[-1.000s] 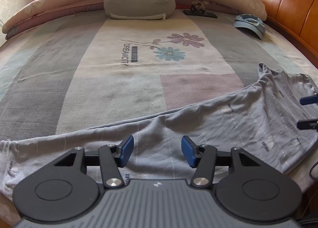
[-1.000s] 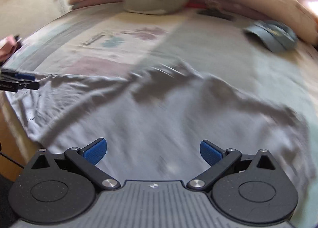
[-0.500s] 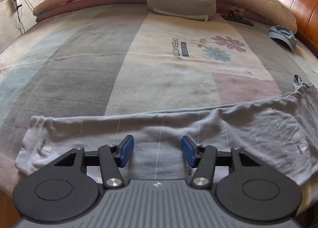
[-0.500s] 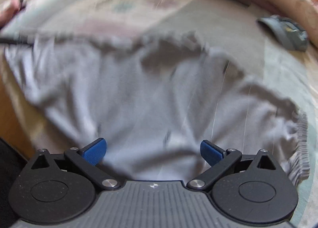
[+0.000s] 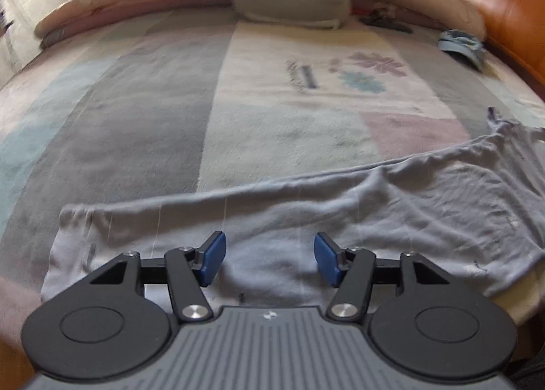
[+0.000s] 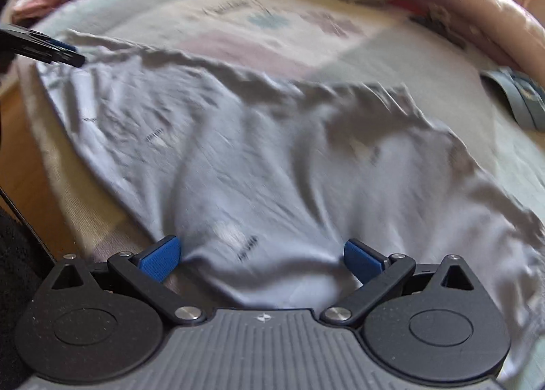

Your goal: Fold clothes

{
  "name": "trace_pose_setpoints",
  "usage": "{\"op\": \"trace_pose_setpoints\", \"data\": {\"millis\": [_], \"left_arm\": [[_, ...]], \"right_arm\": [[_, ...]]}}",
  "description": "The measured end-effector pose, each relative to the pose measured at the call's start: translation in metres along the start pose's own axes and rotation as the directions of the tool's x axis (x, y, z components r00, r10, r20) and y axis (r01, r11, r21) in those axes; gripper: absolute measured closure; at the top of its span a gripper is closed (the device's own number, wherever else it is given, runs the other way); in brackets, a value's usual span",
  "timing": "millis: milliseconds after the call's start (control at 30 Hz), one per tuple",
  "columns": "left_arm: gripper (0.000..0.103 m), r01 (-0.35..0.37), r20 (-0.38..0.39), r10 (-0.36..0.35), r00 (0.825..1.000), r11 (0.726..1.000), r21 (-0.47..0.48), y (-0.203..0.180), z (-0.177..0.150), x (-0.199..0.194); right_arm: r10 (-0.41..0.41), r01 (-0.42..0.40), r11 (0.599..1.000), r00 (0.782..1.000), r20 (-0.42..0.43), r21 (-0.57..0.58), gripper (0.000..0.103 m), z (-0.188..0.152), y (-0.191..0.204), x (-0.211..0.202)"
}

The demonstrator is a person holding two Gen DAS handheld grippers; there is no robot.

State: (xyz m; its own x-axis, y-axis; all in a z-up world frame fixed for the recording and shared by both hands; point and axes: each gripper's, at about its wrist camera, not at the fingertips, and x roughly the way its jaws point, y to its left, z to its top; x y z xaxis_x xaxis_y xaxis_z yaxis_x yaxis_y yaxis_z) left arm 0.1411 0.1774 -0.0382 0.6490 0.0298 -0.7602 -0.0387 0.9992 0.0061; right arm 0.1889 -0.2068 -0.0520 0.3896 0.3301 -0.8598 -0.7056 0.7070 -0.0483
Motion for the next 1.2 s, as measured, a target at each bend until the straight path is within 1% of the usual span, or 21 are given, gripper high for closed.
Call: {"op": "trace_pose_setpoints", "data": {"millis": [33,100,133,200,267,333,367,433,467,500,533,567,667,733,767,867,900,967,1033,1133,1200], "left_arm": [[0.044,0.015,0.019,-0.016,1.0,0.999,0.029,-0.002,0.002,-0.003],[0.043,0.041,0.027,-0.043,0.999,0.996,0.073,-0.006,0.004,-0.003],[0.043,0.052,0.022,-0.054,0.998,0.995,0.081,-0.006,0.002,-0.002],[0.043,0.069,0.004,-0.07,0.998,0.994,0.083,-0.002,-0.005,0.001],[0.043,0.069,-0.022,-0.067,0.997,0.995,0.073,0.007,-0.018,0.004],[0.043,0.073,-0.022,-0.072,0.997,0.995,0.07,0.018,-0.025,-0.002],[0.043,0.075,-0.022,-0.074,0.997,0.995,0.068,0.023,-0.029,-0.005],[0.043,0.08,-0.013,-0.08,0.997,0.996,0.049,0.032,-0.026,-0.012],[0.043,0.093,0.005,-0.093,0.996,0.995,0.04,0.037,-0.022,-0.015],[0.042,0.102,0.024,-0.103,0.994,0.994,0.034,0.039,-0.018,-0.016],[0.042,0.111,0.043,-0.112,0.993,0.993,0.028,0.042,-0.013,-0.016],[0.041,0.109,0.051,-0.11,0.993,0.994,0.032,0.042,-0.01,-0.014],[0.041,0.101,0.071,-0.104,0.992,0.994,0.045,0.043,-0.003,-0.006],[0.041,0.096,0.067,-0.099,0.993,0.994,0.047,0.044,-0.003,0.0],[0.041,0.093,0.057,-0.095,0.994,0.995,0.037,0.045,-0.005,0.004],[0.04,0.047,0.017,-0.047,0.999,0.999,-0.016,0.054,-0.011,0.016],[0.04,0.042,0.023,-0.041,0.999,0.999,-0.034,0.058,-0.011,0.017],[0.04,0.03,0.035,-0.028,0.999,0.997,-0.072,0.066,-0.01,0.019],[0.04,0.01,0.036,-0.007,0.999,0.996,-0.088,0.07,-0.007,0.023],[0.041,0.008,0.033,-0.005,0.999,0.996,-0.091,0.069,0.001,0.021],[0.041,0.041,0.048,-0.037,0.998,0.996,-0.082,0.066,0.0,0.012]], "right_arm": [[-0.009,0.009,1.0,1.0,0.004,0.014,0.0,0.004,0.002,0.0],[-0.009,0.009,1.0,1.0,0.022,0.02,0.0,0.008,0.011,0.005],[-0.01,0.009,1.0,0.999,0.031,0.023,0.0,0.01,0.016,0.007],[-0.01,0.009,1.0,0.999,0.048,0.029,0.0,0.015,0.025,0.012],[-0.011,0.009,0.999,0.998,0.066,0.036,0.0,0.019,0.035,0.017],[-0.012,0.009,0.999,0.996,0.084,0.042,0.0,0.024,0.044,0.022],[-0.016,0.013,0.999,0.997,0.078,0.044,0.0,0.025,0.047,0.022],[-0.037,0.036,0.998,0.999,0.027,0.048,0.0,0.027,0.046,0.017],[-0.047,0.046,0.997,0.999,0.021,0.059,0.0,0.032,0.045,0.014],[-0.051,0.049,0.996,0.998,0.029,0.072,0.0,0.037,0.045,0.012],[-0.044,0.038,0.995,0.997,0.062,0.091,0.0,0.045,0.045,0.009],[-0.036,0.027,0.994,0.995,0.09,0.102,0.0,0.054,0.046,0.009],[-0.001,-0.01,0.997,0.99,0.14,0.081,0.0,0.089,0.06,0.019],[0.054,-0.063,0.996,0.989,0.136,0.058,0.0,0.109,0.074,0.034],[0.069,-0.075,0.996,0.99,0.126,0.047,0.0,0.116,0.082,0.043],[0.035,-0.037,0.999,0.994,0.099,0.02,0.0,0.13,0.1,0.069],[0.018,-0.02,0.999,0.995,0.1,0.025,0.0,0.133,0.102,0.077],[-0.023,0.013,0.997,0.991,0.13,0.075,0.0,0.14,0.095,0.088],[-0.053,0.034,0.992,0.988,0.146,0.125,0.0,0.147,0.087,0.095],[-0.066,0.047,0.988,0.989,0.133,0.146,0.0,0.155,0.083,0.094],[-0.044,0.025,0.99,0.99,0.132,0.142,0.0,0.155,0.083,0.082]]}}
